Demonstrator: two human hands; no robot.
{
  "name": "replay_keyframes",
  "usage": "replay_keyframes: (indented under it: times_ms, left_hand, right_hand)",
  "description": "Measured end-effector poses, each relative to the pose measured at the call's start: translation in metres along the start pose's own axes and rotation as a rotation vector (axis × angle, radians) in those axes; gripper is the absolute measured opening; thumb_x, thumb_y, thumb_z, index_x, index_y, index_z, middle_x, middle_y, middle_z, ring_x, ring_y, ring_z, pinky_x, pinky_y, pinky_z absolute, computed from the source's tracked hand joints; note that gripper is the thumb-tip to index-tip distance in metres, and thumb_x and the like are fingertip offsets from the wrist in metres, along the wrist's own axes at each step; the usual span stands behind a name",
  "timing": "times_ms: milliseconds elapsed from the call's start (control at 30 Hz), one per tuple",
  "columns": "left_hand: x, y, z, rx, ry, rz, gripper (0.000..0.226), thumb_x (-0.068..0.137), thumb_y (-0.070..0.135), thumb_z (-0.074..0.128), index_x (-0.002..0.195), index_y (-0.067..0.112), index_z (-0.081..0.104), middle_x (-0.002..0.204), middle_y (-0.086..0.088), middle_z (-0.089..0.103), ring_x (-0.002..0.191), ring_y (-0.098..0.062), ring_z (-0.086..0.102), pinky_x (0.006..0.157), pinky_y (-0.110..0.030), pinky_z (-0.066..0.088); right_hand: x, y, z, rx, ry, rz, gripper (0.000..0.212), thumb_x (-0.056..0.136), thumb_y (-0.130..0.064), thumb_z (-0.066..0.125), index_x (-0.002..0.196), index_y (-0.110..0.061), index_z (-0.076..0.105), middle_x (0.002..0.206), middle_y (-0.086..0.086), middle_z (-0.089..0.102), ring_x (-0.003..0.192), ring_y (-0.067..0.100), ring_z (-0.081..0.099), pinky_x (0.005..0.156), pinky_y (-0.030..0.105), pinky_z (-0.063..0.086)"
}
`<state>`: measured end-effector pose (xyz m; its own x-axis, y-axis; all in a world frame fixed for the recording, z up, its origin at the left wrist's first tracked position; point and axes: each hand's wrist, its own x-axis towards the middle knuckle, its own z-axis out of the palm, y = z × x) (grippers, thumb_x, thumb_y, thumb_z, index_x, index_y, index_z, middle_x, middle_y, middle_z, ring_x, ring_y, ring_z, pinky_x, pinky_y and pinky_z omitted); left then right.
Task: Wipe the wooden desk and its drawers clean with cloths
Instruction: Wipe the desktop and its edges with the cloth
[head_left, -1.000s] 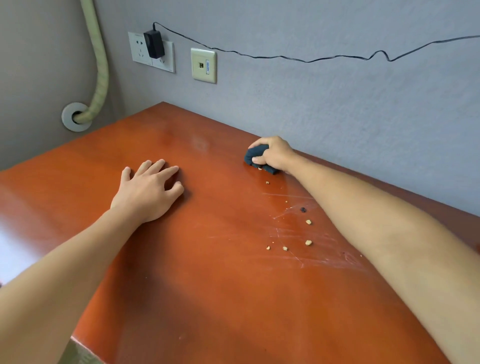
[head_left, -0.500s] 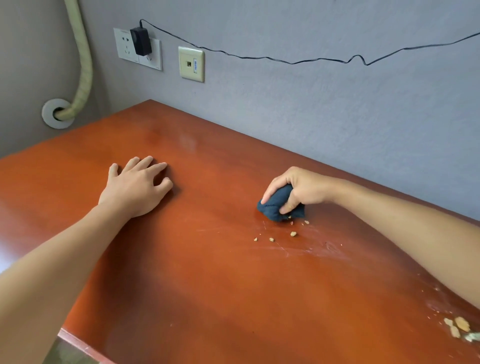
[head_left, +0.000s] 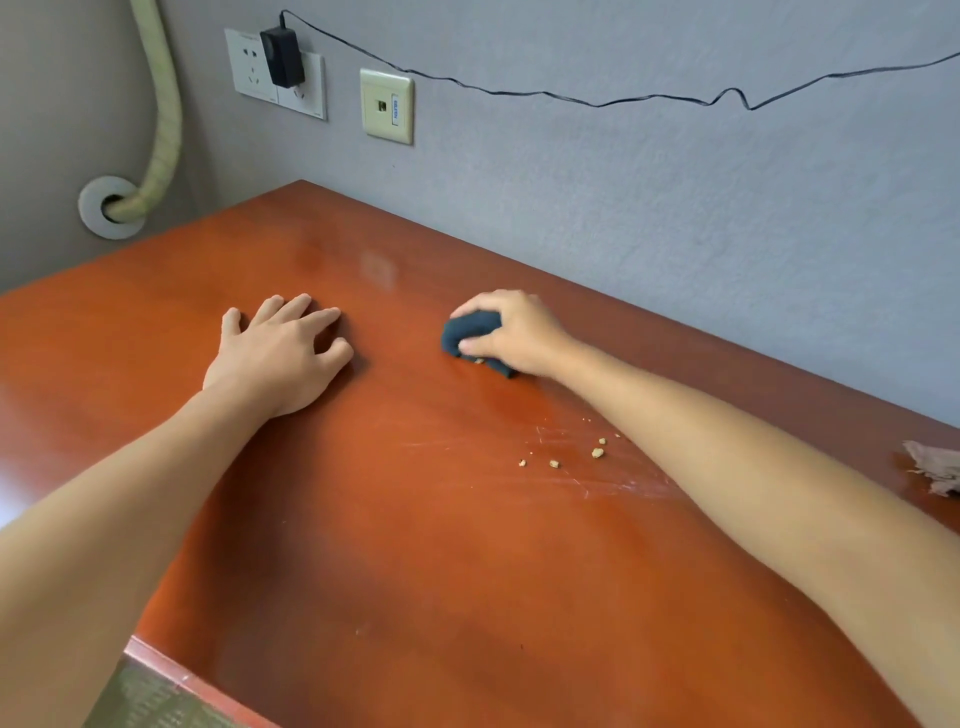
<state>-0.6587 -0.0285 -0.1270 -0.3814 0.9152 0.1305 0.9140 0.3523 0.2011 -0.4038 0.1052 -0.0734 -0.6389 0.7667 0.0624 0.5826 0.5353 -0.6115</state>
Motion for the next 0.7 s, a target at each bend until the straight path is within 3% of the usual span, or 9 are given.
replay_keyframes:
  times_ms: [100, 167, 233, 300, 400, 467, 600, 700]
  left_hand:
    - [0.0, -0.002, 0.0, -0.006, 0.014, 0.01, 0.059, 0.102, 0.06, 0.029, 0.155, 0.037, 0.043, 0.161, 0.005, 0.037, 0.155, -0.022, 0.021, 0.123, -0.057, 0.011]
    - [-0.002, -0.001, -0.001, -0.005, 0.014, 0.017, 0.059, 0.102, 0.059, 0.028, 0.154, 0.036, 0.044, 0.161, 0.004, 0.038, 0.154, -0.024, 0.022, 0.122, -0.058, 0.013]
    - [-0.004, 0.001, -0.002, -0.004, 0.015, 0.022, 0.057, 0.103, 0.057, 0.029, 0.154, 0.035, 0.045, 0.16, 0.004, 0.039, 0.154, -0.024, 0.023, 0.122, -0.059, 0.013]
    - [-0.006, 0.003, -0.004, -0.019, 0.029, 0.03, 0.053, 0.105, 0.053, 0.032, 0.151, 0.034, 0.05, 0.159, 0.004, 0.042, 0.152, -0.025, 0.027, 0.121, -0.059, 0.014]
    - [-0.011, 0.002, -0.006, -0.047, 0.104, 0.084, 0.043, 0.104, 0.04, 0.04, 0.139, 0.029, 0.063, 0.15, 0.003, 0.054, 0.143, -0.025, 0.04, 0.117, -0.054, 0.029]
    - [-0.017, 0.003, -0.008, -0.079, 0.125, 0.091, 0.04, 0.101, 0.032, 0.045, 0.134, 0.026, 0.068, 0.146, 0.001, 0.059, 0.137, -0.028, 0.048, 0.113, -0.05, 0.038]
    - [-0.023, 0.001, -0.024, -0.107, 0.041, 0.056, 0.042, 0.099, 0.031, 0.047, 0.136, 0.039, 0.065, 0.153, 0.012, 0.054, 0.14, -0.022, 0.049, 0.102, -0.041, 0.048]
    - [-0.03, -0.005, -0.042, -0.052, -0.1, 0.103, 0.046, 0.101, 0.029, 0.045, 0.142, 0.044, 0.058, 0.157, 0.018, 0.047, 0.145, -0.02, 0.044, 0.107, -0.04, 0.047]
  right_hand:
    - [-0.05, -0.017, 0.014, -0.046, -0.171, -0.167, 0.034, 0.078, -0.023, 0.088, 0.107, -0.038, 0.076, 0.102, -0.01, 0.067, 0.089, 0.004, 0.067, 0.081, 0.02, 0.052]
    - [-0.053, -0.013, 0.003, -0.093, -0.22, -0.157, 0.036, 0.077, -0.024, 0.088, 0.109, -0.038, 0.076, 0.104, -0.012, 0.068, 0.095, 0.003, 0.065, 0.083, 0.015, 0.048]
    - [-0.036, -0.003, -0.01, -0.106, -0.145, -0.077, 0.036, 0.078, -0.024, 0.087, 0.11, -0.035, 0.076, 0.101, -0.013, 0.072, 0.093, 0.001, 0.067, 0.082, 0.017, 0.049]
    - [-0.013, 0.002, -0.012, -0.11, 0.012, 0.021, 0.031, 0.081, -0.027, 0.082, 0.111, -0.033, 0.075, 0.096, -0.012, 0.074, 0.093, 0.007, 0.07, 0.084, 0.029, 0.054]
    - [0.001, -0.012, 0.016, -0.2, 0.132, 0.057, 0.032, 0.084, -0.033, 0.077, 0.115, -0.032, 0.072, 0.107, -0.006, 0.067, 0.104, 0.018, 0.065, 0.084, 0.029, 0.048]
    - [-0.018, -0.04, 0.041, -0.191, 0.08, -0.032, 0.035, 0.083, -0.033, 0.078, 0.118, -0.033, 0.071, 0.107, -0.005, 0.062, 0.1, 0.017, 0.063, 0.079, 0.026, 0.043]
    - [-0.097, -0.077, 0.065, -0.091, -0.226, -0.28, 0.034, 0.083, -0.029, 0.08, 0.115, -0.038, 0.071, 0.103, -0.01, 0.061, 0.089, 0.007, 0.062, 0.08, 0.025, 0.05]
    - [-0.103, -0.067, 0.038, -0.082, -0.289, -0.196, 0.035, 0.078, -0.021, 0.085, 0.108, -0.036, 0.075, 0.103, -0.011, 0.068, 0.084, 0.005, 0.07, 0.078, 0.026, 0.057]
